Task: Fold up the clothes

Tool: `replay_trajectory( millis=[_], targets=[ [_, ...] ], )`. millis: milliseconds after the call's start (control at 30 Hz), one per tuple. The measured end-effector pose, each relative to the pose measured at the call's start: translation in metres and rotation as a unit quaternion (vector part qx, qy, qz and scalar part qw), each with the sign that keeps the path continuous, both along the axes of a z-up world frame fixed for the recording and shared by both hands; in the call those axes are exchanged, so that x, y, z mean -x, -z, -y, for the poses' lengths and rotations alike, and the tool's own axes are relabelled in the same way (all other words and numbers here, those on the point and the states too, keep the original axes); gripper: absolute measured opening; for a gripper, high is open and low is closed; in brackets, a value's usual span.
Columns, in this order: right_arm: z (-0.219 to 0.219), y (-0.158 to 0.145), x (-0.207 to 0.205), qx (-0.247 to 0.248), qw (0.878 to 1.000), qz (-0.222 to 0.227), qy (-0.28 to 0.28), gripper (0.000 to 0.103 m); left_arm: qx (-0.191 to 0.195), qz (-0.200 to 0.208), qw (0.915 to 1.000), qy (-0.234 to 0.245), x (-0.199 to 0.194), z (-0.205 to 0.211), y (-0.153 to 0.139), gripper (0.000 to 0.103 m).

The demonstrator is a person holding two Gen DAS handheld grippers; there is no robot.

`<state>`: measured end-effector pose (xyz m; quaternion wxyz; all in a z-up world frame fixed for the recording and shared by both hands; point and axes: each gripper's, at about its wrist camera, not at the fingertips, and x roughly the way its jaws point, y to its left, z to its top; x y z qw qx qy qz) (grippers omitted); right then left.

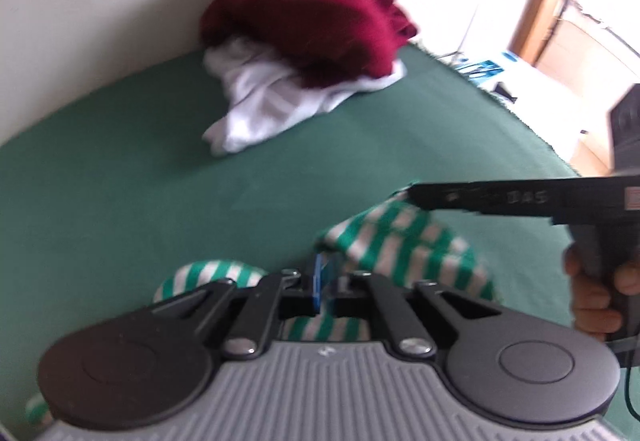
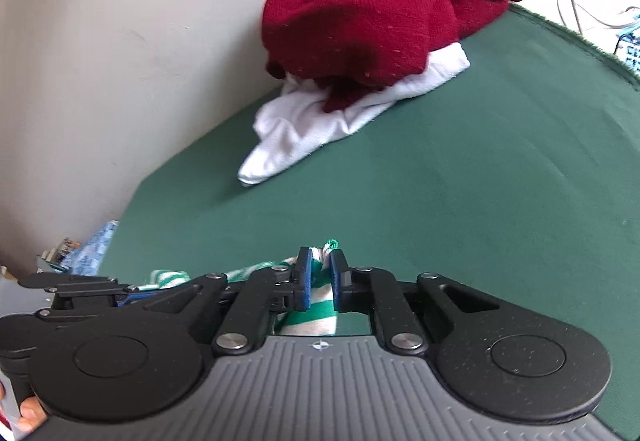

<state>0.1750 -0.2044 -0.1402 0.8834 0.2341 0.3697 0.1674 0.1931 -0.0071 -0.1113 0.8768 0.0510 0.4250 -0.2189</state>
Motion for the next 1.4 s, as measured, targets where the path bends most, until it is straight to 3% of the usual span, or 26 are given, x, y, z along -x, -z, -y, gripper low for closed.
replay_trajectory(
  millis=[33, 67, 100, 267, 500, 533, 633, 667, 767, 833, 867, 967, 1067, 1200, 1267, 1400],
  targets=[
    [0.002, -0.005, 0.003, -0.003, 1.000, 0.010, 0.005, 0.015, 0.001, -0.001, 1.0000, 0.004, -0.002, 0.001, 0.000, 0.022],
    [0.004, -0.010, 0.008, -0.006, 1.000, 0.024, 0.004, 0.017, 0.000, -0.004, 1.0000, 0.004, -0.006, 0.002, 0.002, 0.041],
    [0.006, -0.016, 0.013, -0.011, 0.999, 0.038, 0.000, 0.018, 0.000, -0.007, 1.0000, 0.005, -0.009, 0.003, 0.003, 0.048],
    [-0.011, -0.029, 0.014, -0.007, 0.996, 0.060, -0.071, 0.018, 0.033, -0.031, 0.9988, -0.019, -0.018, -0.009, 0.011, 0.044],
    [-0.024, 0.005, -0.015, -0.063, 0.994, -0.039, -0.084, 0.019, 0.053, -0.035, 0.9978, -0.018, -0.013, -0.020, 0.006, 0.045],
    [-0.025, 0.004, -0.014, -0.060, 0.994, -0.036, -0.088, 0.017, 0.051, -0.033, 0.9979, -0.020, -0.013, -0.020, 0.006, 0.045],
    [-0.027, -0.001, -0.013, -0.065, 0.992, -0.021, -0.106, 0.001, 0.052, -0.033, 0.9978, -0.023, -0.010, -0.024, 0.007, 0.045],
    [-0.029, -0.002, -0.013, -0.062, 0.992, -0.018, -0.113, 0.000, 0.052, -0.033, 0.9979, -0.021, -0.009, -0.025, 0.007, 0.045],
    [-0.034, -0.006, -0.016, -0.030, 0.992, -0.008, -0.121, 0.003, 0.034, -0.020, 0.9991, -0.016, -0.002, -0.025, 0.005, 0.045],
    [-0.033, -0.011, -0.013, 0.003, 0.994, 0.012, -0.108, 0.014, 0.017, -0.009, 0.9998, -0.009, 0.002, -0.023, 0.003, 0.045],
    [-0.029, -0.013, -0.011, 0.002, 0.995, 0.018, -0.103, 0.019, 0.008, -0.003, 1.0000, 0.000, 0.004, -0.021, 0.001, 0.046],
    [-0.019, -0.013, -0.005, -0.015, 0.994, 0.015, -0.107, 0.021, -0.005, 0.015, 0.9993, 0.033, 0.010, -0.015, -0.003, 0.062],
    [-0.023, -0.009, -0.003, -0.009, 0.992, 0.004, -0.123, 0.027, -0.017, 0.025, 0.9986, 0.043, 0.011, -0.010, -0.003, 0.063],
    [-0.030, -0.005, 0.000, 0.009, 0.992, 0.010, -0.129, 0.026, -0.035, 0.029, 0.9977, 0.050, 0.013, -0.008, -0.004, 0.062],
    [-0.028, -0.008, 0.002, -0.013, 0.989, 0.010, -0.144, 0.007, -0.047, 0.035, 0.9968, 0.054, 0.017, -0.010, -0.006, 0.063],
    [-0.032, -0.015, 0.006, -0.022, 0.985, 0.023, -0.171, 0.006, -0.059, 0.044, 0.9959, 0.052, 0.021, -0.017, -0.011, 0.067]
  ],
)
